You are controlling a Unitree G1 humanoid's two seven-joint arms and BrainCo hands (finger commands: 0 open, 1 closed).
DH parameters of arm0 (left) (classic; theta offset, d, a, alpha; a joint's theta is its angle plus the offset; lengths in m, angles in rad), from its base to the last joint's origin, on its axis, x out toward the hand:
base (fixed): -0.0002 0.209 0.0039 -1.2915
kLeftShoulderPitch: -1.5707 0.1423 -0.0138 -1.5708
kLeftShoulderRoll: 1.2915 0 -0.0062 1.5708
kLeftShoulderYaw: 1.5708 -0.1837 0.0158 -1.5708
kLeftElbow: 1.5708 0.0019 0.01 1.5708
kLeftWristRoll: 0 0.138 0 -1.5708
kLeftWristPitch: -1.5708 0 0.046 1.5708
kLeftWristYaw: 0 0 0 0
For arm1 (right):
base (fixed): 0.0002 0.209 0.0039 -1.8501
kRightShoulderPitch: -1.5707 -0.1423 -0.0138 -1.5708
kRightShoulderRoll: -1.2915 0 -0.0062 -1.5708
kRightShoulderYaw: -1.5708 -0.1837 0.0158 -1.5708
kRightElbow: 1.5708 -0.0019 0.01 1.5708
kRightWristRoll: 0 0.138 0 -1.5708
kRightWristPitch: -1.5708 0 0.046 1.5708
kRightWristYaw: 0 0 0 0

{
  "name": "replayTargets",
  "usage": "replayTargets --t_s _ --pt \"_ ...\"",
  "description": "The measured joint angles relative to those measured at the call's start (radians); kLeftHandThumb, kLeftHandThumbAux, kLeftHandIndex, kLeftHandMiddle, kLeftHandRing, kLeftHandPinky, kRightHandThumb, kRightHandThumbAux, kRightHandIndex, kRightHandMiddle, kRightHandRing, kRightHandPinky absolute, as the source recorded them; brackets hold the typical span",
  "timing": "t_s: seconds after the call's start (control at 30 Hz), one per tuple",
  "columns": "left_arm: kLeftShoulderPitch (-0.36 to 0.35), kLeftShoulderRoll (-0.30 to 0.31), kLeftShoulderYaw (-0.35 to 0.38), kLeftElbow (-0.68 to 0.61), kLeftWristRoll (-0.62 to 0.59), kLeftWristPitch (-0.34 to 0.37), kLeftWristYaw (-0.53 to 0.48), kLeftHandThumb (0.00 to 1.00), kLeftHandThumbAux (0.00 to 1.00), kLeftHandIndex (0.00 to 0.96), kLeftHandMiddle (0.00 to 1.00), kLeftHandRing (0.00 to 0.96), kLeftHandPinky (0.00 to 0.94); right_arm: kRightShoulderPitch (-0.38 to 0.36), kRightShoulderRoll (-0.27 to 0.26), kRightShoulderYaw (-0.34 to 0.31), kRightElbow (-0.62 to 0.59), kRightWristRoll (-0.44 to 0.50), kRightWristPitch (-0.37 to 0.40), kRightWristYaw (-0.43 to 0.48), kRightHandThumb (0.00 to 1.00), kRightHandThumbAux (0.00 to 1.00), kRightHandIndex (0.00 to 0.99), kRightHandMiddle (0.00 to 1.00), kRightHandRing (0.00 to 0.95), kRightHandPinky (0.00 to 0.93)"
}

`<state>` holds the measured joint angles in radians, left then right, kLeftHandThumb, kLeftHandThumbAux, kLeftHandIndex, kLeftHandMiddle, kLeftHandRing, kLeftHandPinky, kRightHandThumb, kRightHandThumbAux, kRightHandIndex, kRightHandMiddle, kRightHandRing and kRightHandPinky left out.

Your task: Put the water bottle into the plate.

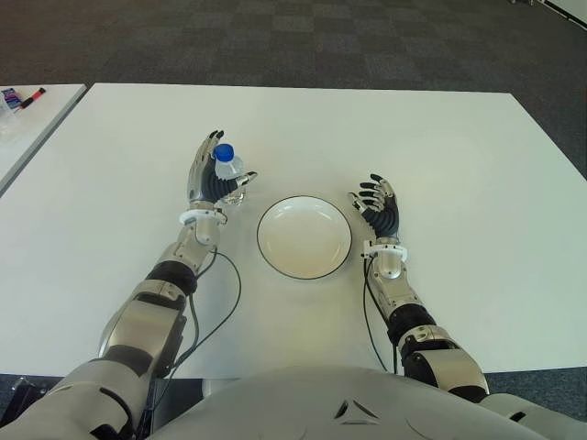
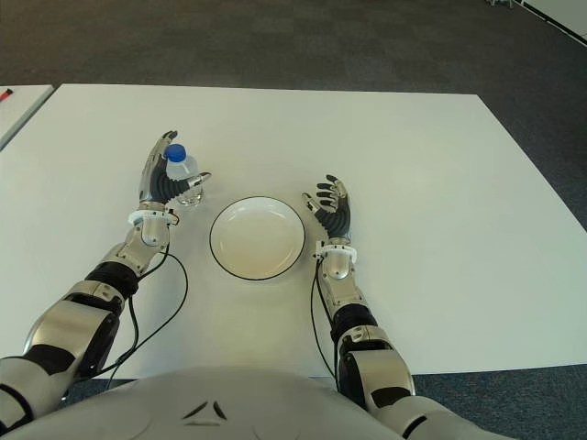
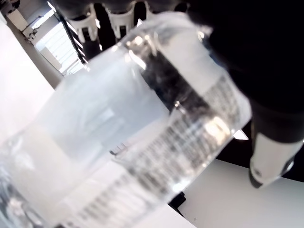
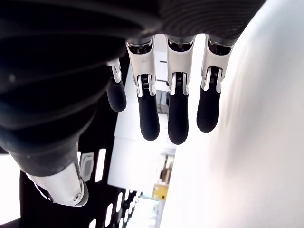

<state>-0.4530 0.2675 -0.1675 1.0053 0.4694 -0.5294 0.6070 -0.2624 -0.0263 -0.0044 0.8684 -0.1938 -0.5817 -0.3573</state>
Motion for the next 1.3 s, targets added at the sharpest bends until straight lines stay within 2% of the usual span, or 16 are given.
replayTargets --t_s 0.47,0.93,1.3 --pt "0.000 -0.002 0.006 0.015 -0.048 0.013 -0.056 0.000 0.639 0.000 0.000 0.001 0.029 0.004 0.000 0.003 -0.007 -0.002 0.007 -0.002 0.767 0.747 0.173 0.339 0.337 0.350" --pt "0.000 -0.027 0.062 0.018 -0.157 0.000 -0.163 0.000 0.599 0.000 0.000 0.008 0.046 0.004 0.001 0.003 -0.009 -0.001 0.008 -0.003 0.771 0.730 0.177 0.348 0.353 0.357" --pt "0.000 -0.031 0.074 0.027 -0.176 -0.012 -0.177 0.000 0.573 0.000 0.000 0.017 0.055 0.007 0.001 0.002 -0.013 0.002 0.009 0.007 0.763 0.735 0.169 0.350 0.355 0.363"
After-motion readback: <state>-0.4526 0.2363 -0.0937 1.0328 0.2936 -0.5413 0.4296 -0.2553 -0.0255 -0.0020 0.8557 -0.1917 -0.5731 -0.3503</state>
